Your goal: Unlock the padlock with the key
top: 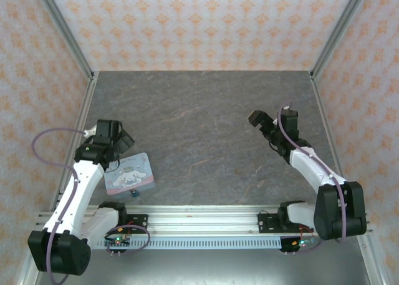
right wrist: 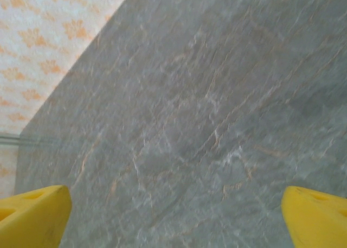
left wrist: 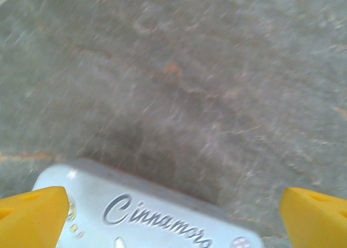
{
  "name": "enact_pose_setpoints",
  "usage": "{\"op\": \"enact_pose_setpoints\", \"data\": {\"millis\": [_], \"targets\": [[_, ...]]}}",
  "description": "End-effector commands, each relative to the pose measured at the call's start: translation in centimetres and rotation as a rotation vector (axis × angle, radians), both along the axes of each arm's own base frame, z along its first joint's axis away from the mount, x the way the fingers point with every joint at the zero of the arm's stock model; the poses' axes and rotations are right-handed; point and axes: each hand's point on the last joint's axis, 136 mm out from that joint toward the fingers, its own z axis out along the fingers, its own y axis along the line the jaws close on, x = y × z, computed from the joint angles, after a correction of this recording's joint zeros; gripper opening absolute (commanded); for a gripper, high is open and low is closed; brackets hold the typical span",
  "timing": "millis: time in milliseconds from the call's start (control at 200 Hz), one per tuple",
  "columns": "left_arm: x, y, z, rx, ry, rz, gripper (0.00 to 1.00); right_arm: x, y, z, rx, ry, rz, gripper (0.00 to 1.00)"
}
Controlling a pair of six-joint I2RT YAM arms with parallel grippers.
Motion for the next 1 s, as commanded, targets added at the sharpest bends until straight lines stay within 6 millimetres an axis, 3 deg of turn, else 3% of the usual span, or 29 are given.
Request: {"op": "enact_pose_setpoints", "data": {"millis": [0, 235, 450, 826, 996], "targets": [[-3.9, 1.1, -2.6, 0.003, 0.106, 0.112, 1.0, -1.2, 0.3, -0.7, -0.025, 0.08, -0.004, 0.99], [-5.8, 1.3, -5.5, 0.01, 0.156, 0.134, 1.0, -2.0, 1.2, -1.2, -0.049, 0.121, 0.025, 0.99], [-3.3, -1.9, -6.7, -0.116, 0.09, -0.02, 1.0, -2.9, 1.9, -2.5, -0.057, 0.176, 0.041, 0.99], [1.2, -8.5, -5.3, -0.227, -0.047, -0.161, 1.0, -3.9, 10.0, -2.2, 0.031, 0.145, 0.224, 0.99], [3.6, -12.8, -4.1, -0.252, -0.102, -0.233, 1.0, -4.6, 13.2, -2.6, 0.054, 0.157, 0.285, 0.99]]}}
